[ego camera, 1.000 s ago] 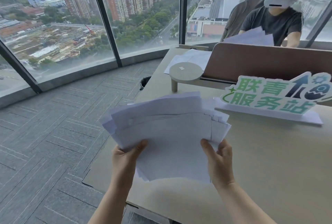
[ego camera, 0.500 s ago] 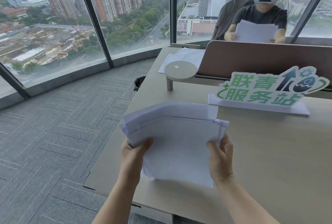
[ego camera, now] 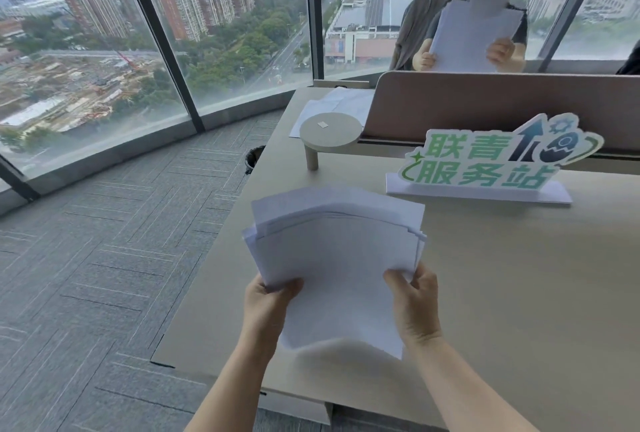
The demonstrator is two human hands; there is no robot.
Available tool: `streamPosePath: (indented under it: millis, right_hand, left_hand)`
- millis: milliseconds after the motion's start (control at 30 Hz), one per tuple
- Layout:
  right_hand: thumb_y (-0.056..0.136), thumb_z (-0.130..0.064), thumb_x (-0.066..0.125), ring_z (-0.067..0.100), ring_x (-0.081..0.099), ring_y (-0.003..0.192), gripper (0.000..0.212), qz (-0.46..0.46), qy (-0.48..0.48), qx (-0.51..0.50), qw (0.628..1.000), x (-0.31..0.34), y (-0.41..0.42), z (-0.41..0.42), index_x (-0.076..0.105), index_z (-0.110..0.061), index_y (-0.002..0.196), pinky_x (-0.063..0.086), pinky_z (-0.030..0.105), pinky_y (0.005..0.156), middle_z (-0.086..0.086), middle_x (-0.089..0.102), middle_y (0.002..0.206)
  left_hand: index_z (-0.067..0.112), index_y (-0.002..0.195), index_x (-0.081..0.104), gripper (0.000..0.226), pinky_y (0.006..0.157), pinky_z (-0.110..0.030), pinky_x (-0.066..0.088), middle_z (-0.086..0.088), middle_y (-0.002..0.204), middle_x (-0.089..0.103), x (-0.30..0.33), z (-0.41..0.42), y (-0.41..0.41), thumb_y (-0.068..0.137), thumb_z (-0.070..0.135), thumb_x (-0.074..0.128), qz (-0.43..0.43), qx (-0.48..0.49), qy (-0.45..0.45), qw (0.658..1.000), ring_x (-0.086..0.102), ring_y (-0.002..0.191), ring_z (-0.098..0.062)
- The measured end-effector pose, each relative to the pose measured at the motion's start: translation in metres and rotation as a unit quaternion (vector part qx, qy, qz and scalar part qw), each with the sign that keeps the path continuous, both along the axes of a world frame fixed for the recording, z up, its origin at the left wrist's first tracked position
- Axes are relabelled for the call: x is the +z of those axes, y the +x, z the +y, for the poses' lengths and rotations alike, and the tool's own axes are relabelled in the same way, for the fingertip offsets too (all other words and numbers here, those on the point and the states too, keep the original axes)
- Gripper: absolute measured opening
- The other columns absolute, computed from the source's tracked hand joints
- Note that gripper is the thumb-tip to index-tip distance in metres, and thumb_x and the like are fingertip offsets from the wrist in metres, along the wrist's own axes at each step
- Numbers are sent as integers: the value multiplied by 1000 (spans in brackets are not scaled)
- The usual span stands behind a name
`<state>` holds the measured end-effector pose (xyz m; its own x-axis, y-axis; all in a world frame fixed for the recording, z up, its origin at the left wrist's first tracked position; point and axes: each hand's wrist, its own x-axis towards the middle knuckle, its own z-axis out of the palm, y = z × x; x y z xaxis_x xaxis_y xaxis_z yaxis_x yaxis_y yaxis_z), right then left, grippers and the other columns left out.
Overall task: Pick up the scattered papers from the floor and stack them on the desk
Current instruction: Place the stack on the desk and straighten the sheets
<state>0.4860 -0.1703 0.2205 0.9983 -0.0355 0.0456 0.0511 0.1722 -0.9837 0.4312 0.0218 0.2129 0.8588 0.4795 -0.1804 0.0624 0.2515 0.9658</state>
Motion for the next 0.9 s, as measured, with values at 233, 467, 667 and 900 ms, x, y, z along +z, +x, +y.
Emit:
streamPosePath:
  millis: [233, 467, 667, 900]
  right_hand:
    - [71, -5, 56, 20, 65, 74, 24, 62, -6, 55, 997, -14, -3, -16, 66, -1, 92, 51, 34, 64, 7, 71, 79]
    - [68, -10, 59, 17, 59, 65, 17, 111, -35, 45, 992, -14, -7, -19, 68, 0, 78, 43, 31, 58, 2, 66, 67]
    - [74, 3, 64, 7, 67, 72, 26, 61, -16, 26, 998, 3, 2, -30, 63, -7, 98, 50, 18, 60, -5, 72, 81]
    - [79, 7, 67, 11, 58, 82, 57, -4, -20, -60, 998, 32, 26, -49, 52, -25, 123, 48, 19, 74, -1, 62, 98]
  left_hand:
    - [11, 98, 69, 40, 72, -30, 55, -2, 88, 78, -17, -1, -2, 59, 12, 76, 54, -51, 30, 997, 70, 81, -19]
    - [6, 75, 71, 9, 54, -20, 48, 7, 63, 71, -27, -11, 1, 77, -2, 75, 81, 3, 67, 994, 60, 65, -16]
    - [16, 59, 68, 17, 60, -29, 43, 12, 60, 64, -8, -6, 12, 71, 7, 76, 51, -21, 127, 990, 52, 60, -8]
    - [28, 55, 55, 36, 52, -26, 28, 16, 47, 43, 52, 13, 39, 79, 8, 73, 13, -79, 375, 924, 34, 48, -1]
